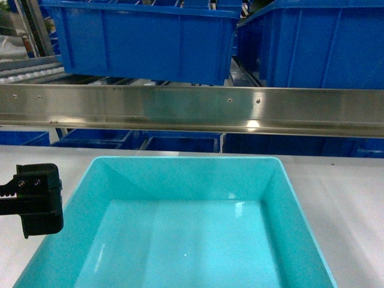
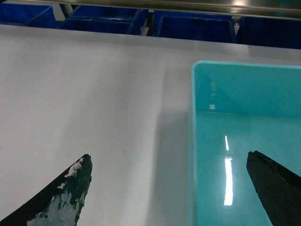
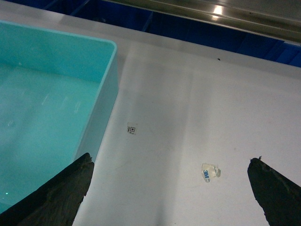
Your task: Organize blue bins on left shelf correctly
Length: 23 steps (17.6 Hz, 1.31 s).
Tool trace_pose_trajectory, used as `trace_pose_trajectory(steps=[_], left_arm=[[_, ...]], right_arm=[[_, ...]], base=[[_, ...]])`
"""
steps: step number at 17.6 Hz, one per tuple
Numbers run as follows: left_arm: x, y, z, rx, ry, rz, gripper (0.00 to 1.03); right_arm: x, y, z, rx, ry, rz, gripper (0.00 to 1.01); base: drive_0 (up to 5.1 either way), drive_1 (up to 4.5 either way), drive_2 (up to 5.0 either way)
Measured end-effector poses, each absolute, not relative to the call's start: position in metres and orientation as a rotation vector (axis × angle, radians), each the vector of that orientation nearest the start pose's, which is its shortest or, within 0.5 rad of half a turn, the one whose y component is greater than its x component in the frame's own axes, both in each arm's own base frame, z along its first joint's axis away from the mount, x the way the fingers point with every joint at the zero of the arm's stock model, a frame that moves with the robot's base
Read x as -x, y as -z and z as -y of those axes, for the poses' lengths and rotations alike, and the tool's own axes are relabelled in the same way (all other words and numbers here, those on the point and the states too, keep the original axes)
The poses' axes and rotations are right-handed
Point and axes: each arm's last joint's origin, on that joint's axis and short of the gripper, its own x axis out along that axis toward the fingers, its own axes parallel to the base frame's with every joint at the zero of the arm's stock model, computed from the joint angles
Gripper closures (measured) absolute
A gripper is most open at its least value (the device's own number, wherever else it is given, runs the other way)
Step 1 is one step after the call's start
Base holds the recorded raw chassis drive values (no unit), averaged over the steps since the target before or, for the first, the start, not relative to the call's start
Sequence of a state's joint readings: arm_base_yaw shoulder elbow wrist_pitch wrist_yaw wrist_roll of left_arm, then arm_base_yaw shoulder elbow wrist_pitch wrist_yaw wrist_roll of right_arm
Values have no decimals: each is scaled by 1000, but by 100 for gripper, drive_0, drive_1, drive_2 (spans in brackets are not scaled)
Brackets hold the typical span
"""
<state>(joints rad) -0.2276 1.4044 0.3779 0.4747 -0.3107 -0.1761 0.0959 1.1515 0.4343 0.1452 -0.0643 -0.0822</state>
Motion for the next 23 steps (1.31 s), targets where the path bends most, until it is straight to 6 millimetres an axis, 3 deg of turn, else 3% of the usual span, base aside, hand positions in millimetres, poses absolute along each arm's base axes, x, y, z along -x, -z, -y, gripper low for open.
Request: trace_pose_trajectory(steps=[4, 7, 10, 17, 20, 23], left_arm=[[-236, -133, 47, 25, -122, -514, 5], [-244, -113, 54, 7, -114, -604, 5], [-251, -111, 55, 22, -120, -610, 5], [-261, -101, 63, 11, -110, -637, 5], [-261, -97, 63, 7, -117, -648, 5], [-261, -94, 64, -1, -115, -658, 5]], right_arm=[[-221, -171, -27, 79, -201, -594, 3], [-228, -167, -43, 79, -235, -631, 3], [-236, -170, -49, 74, -244, -618, 3], [-245, -148, -54, 49, -238, -698, 3], [-242, -141, -62, 38, -260, -723, 3], [-233, -121, -67, 15, -262, -786, 3]], base=[[0, 0, 0], [0, 0, 0], [0, 0, 0], [0, 0, 0], [0, 0, 0], [0, 0, 0]])
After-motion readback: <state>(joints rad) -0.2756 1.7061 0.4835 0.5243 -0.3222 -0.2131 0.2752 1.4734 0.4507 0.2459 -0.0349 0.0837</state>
